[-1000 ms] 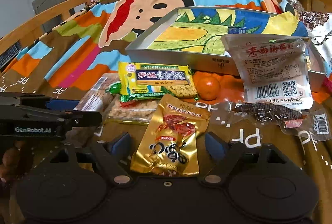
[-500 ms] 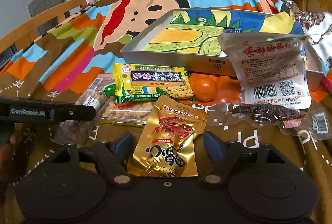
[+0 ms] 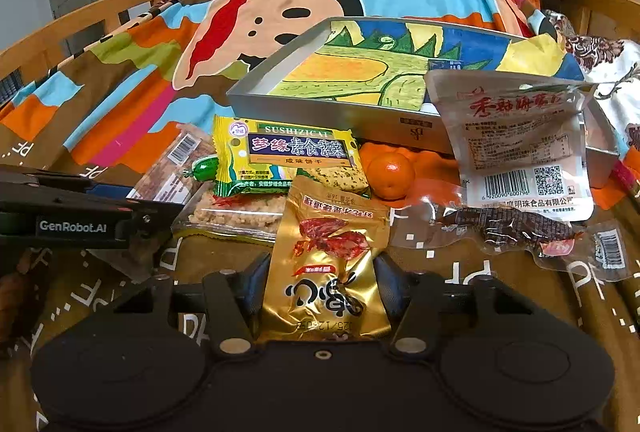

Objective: Organize snacks
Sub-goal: 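Grasp the clear-wrapped granola bar with left tool while right tool grasps the gold pouch, then lift the granola bar with left tool while right tool lifts the gold pouch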

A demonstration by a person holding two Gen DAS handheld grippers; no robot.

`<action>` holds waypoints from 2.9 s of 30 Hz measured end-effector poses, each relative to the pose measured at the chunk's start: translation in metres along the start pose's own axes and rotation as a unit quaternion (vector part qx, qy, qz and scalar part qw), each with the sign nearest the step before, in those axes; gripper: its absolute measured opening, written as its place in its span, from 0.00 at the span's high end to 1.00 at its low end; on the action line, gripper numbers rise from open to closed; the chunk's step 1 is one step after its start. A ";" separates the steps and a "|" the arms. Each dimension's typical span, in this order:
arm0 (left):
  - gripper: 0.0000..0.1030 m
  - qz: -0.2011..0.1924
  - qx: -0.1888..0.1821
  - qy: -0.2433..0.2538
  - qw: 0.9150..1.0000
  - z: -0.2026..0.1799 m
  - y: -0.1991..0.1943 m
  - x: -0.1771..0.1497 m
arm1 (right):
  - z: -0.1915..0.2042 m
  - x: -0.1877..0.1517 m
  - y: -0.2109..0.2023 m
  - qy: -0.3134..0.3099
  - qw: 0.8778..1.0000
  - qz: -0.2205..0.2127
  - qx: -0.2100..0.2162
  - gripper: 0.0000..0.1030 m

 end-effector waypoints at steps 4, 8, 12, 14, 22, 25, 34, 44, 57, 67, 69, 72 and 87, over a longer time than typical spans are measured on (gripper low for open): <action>0.50 0.003 -0.012 -0.022 1.000 0.000 -0.011 -0.007 | 0.001 -0.001 -0.003 -0.004 1.000 -0.002 0.000 0.45; 0.50 0.007 -0.017 -0.024 1.000 -0.004 -0.021 -0.014 | 0.003 -0.002 -0.006 -0.010 1.000 -0.007 -0.002 0.45; 0.50 0.003 -0.014 -0.019 1.000 -0.006 -0.024 -0.014 | 0.007 -0.002 -0.011 -0.023 1.000 -0.021 -0.006 0.46; 0.50 0.006 -0.018 -0.026 0.999 -0.006 -0.026 -0.015 | 0.009 -0.003 -0.014 -0.033 0.999 -0.025 -0.010 0.46; 0.50 0.005 -0.044 -0.076 0.996 -0.001 -0.038 -0.022 | 0.017 -0.006 -0.026 -0.066 0.997 -0.043 -0.019 0.46; 0.51 0.003 -0.047 -0.084 0.995 -0.001 -0.042 -0.023 | 0.019 -0.007 -0.028 -0.072 0.996 -0.045 -0.021 0.46; 0.48 0.015 -0.068 -0.136 0.988 0.010 -0.040 -0.029 | 0.019 -0.009 -0.030 -0.074 0.996 -0.043 -0.019 0.46; 0.56 0.010 -0.091 -0.191 0.977 0.024 -0.032 -0.029 | 0.020 -0.010 -0.031 -0.078 0.996 -0.049 -0.019 0.46; 0.57 -0.068 -0.115 -0.181 0.974 0.015 -0.053 -0.019 | 0.031 -0.004 -0.056 -0.128 0.979 -0.150 -0.053 0.46; 0.57 -0.139 -0.113 -0.141 0.974 0.000 -0.073 0.005 | 0.027 0.016 -0.079 -0.139 0.962 -0.226 -0.061 0.46; 0.57 -0.157 -0.113 -0.130 0.972 -0.007 -0.076 0.015 | 0.021 0.022 -0.082 -0.134 0.960 -0.239 -0.062 0.46; 0.57 -0.183 -0.114 -0.121 0.969 -0.016 -0.076 0.035 | 0.007 0.033 -0.085 -0.122 0.957 -0.253 -0.066 0.46; 0.57 -0.174 -0.130 -0.072 0.973 -0.080 0.015 0.149 | -0.100 0.107 -0.042 -0.058 0.944 -0.291 -0.142 0.45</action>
Point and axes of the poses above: each gripper's, at about its wrist camera, not at the fingertips, and y roughly the way its jaws point, z to its left, x to its top, the point moved 3 cm from there along y, roughly the way its jaws point, and after that the axes turned 10 degrees about -x, right-handed, at the moved point
